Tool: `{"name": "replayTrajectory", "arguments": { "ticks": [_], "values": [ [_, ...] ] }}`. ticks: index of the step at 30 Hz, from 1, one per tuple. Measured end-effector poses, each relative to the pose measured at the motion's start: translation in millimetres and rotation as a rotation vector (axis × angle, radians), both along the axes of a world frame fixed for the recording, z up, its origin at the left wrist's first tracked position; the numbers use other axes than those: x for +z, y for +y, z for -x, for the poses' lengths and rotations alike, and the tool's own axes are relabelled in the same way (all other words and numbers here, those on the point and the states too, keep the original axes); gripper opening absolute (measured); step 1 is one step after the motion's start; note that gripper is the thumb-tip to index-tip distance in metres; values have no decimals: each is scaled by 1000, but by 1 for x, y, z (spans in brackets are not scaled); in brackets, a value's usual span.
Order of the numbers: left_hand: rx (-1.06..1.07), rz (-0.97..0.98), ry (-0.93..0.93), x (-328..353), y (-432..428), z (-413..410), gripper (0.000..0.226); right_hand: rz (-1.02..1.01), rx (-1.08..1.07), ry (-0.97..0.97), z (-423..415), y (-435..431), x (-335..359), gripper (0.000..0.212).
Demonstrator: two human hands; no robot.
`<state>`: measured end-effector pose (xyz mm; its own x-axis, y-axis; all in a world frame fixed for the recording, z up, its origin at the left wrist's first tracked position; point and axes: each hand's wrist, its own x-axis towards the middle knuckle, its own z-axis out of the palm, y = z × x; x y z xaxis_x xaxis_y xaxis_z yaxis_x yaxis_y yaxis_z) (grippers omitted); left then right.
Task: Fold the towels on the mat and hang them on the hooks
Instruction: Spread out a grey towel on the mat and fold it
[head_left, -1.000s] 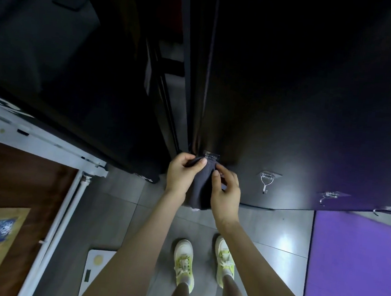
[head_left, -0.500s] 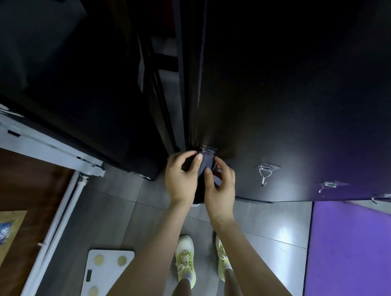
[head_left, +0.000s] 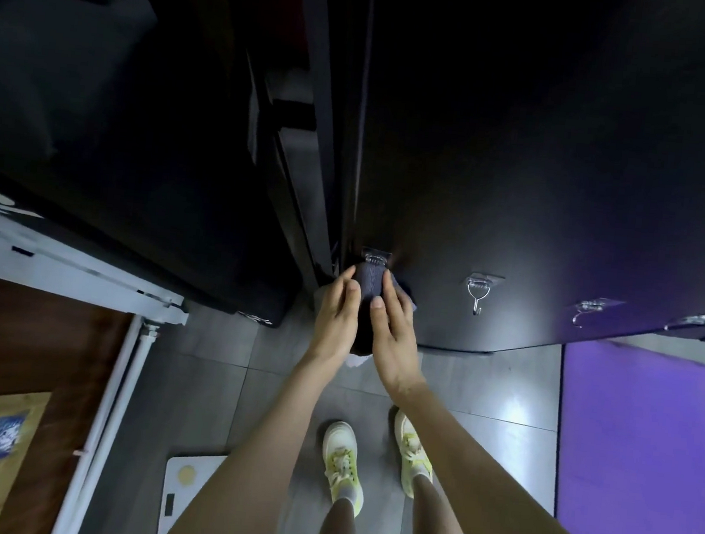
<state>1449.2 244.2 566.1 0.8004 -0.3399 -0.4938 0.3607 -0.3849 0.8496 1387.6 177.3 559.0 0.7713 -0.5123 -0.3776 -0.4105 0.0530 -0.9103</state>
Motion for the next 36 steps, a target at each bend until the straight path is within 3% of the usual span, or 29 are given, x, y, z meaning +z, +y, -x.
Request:
{"name": "replayTrajectory", "arguments": {
  "ticks": [5, 10, 18, 21, 24, 36],
  "values": [
    [-100, -271, -368, 24, 14, 4, 41, 152, -84, 43, 21, -8, 13, 39],
    [-12, -214, -535, 61, 23, 32, 17, 109, -19, 88, 74, -34, 37, 20],
    [-475, -72, -509, 113, -39, 95, 11, 167, -122, 315, 220, -104, 64, 21],
    [-653, -16, -487, 123, -86, 128, 20, 164, -247, 402, 286, -128, 66, 21],
    [-799, 31, -468, 131, -138, 175, 15, 153, -388, 491, 362, -146, 65, 22],
    [-1342, 161, -482, 146, -332, 399, 27, 49, -960, 644, 627, -181, 63, 24]
  ]
}}
